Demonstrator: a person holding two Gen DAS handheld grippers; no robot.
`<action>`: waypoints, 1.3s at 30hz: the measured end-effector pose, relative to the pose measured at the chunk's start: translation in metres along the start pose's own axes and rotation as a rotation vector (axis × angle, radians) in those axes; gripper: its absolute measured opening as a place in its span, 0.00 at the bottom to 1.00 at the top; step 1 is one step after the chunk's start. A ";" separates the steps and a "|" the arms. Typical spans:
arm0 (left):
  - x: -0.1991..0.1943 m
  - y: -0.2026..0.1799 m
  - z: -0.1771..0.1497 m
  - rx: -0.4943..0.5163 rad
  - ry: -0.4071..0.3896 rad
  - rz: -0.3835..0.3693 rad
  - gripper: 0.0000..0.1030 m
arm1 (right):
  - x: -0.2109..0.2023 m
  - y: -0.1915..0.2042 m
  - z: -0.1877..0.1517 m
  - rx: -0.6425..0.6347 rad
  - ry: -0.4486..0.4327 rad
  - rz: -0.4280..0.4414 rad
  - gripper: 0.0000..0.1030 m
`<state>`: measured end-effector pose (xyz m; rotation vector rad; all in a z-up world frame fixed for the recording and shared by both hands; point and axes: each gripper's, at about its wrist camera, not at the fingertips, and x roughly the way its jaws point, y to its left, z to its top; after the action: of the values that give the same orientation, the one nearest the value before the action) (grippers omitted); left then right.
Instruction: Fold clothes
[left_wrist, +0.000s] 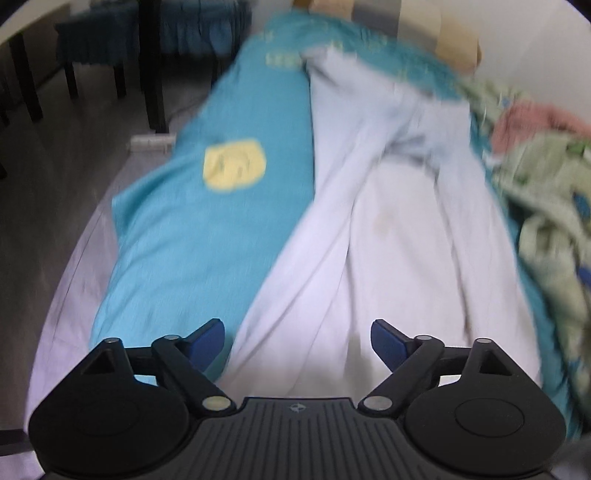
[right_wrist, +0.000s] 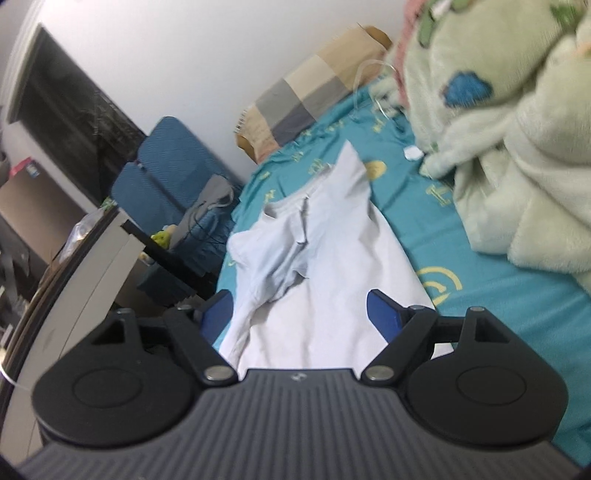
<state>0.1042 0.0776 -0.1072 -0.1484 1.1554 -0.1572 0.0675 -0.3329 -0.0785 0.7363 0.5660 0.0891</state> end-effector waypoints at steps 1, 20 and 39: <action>-0.002 0.002 -0.001 0.000 0.015 0.007 0.83 | 0.004 -0.003 0.001 0.010 0.011 -0.005 0.79; -0.015 -0.053 -0.031 0.348 0.221 0.265 0.03 | 0.022 -0.009 -0.004 0.003 0.091 0.025 0.79; -0.072 -0.080 -0.095 0.397 -0.077 0.059 0.16 | 0.111 0.025 -0.023 0.039 0.318 0.220 0.62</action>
<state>-0.0152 0.0106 -0.0649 0.2290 1.0299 -0.3224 0.1527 -0.2707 -0.1262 0.8270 0.7894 0.4057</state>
